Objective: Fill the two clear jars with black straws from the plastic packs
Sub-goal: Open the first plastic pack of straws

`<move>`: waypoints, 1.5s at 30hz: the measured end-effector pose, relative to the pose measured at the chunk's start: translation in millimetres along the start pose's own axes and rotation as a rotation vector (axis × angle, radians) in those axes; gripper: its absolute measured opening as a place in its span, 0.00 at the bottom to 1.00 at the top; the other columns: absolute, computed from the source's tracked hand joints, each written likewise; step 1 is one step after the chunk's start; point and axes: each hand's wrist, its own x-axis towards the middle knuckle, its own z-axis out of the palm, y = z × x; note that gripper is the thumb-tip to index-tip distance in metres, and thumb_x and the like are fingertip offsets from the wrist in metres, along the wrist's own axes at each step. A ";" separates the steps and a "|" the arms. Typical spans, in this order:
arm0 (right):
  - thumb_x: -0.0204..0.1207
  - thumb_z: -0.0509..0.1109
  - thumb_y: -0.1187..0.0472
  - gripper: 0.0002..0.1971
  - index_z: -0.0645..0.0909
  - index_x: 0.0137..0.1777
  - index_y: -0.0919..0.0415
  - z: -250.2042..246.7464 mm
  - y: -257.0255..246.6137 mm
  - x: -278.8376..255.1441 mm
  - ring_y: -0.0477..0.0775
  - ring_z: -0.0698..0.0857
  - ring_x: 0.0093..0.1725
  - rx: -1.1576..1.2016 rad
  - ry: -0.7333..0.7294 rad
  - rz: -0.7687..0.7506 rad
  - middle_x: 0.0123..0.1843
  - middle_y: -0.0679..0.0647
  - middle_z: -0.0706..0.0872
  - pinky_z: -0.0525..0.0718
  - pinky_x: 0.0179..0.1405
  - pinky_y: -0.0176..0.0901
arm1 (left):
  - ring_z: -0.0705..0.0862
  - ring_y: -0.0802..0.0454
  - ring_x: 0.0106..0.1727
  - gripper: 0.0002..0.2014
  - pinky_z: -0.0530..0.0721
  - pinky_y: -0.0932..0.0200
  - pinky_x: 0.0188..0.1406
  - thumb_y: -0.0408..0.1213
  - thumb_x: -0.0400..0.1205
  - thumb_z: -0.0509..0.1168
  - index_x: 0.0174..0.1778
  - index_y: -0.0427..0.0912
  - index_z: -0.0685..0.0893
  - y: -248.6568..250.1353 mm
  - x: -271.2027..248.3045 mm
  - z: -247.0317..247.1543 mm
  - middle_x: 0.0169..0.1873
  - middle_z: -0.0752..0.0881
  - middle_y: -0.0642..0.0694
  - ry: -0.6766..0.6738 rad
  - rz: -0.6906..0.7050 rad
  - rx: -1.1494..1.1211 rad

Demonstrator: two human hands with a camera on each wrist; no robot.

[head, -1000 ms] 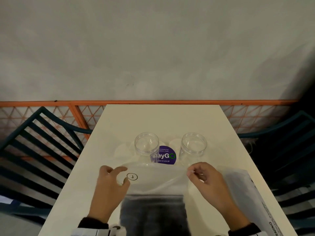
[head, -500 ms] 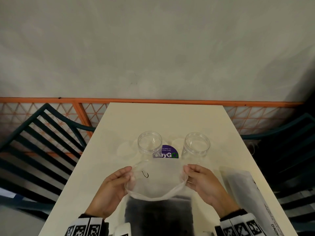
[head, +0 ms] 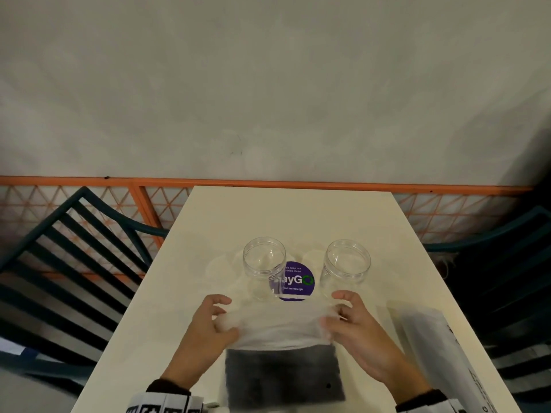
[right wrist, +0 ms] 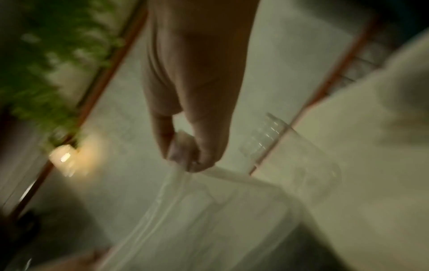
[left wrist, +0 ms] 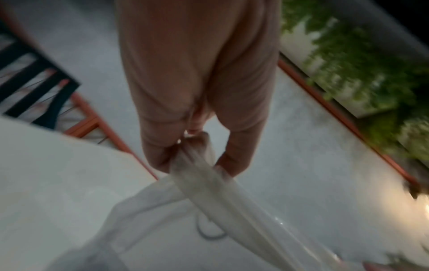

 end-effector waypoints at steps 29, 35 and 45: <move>0.33 0.81 0.82 0.47 0.75 0.61 0.84 -21.1 -6.5 16.1 0.72 0.87 0.53 0.697 -0.113 0.255 0.60 0.78 0.82 0.89 0.42 0.65 | 0.90 0.46 0.42 0.32 0.90 0.56 0.41 0.43 0.47 0.86 0.45 0.34 0.89 7.7 -2.8 -2.0 0.45 0.90 0.36 -0.406 -0.183 -0.993; 0.75 0.67 0.58 0.08 0.82 0.41 0.63 -19.1 -18.3 0.7 0.56 0.90 0.37 0.512 -0.104 0.122 0.36 0.61 0.89 0.88 0.39 0.51 | 0.84 0.46 0.32 0.15 0.80 0.52 0.29 0.35 0.68 0.69 0.47 0.32 0.83 23.6 -10.9 -1.8 0.37 0.88 0.39 -0.376 -0.247 -0.852; 0.73 0.70 0.66 0.07 0.84 0.47 0.54 -19.3 -13.9 1.6 0.53 0.84 0.47 -0.577 0.313 -0.238 0.48 0.54 0.85 0.79 0.47 0.39 | 0.78 0.46 0.40 0.14 0.75 0.57 0.35 0.27 0.71 0.69 0.45 0.46 0.74 16.4 -8.6 -8.0 0.50 0.77 0.41 0.139 0.002 0.001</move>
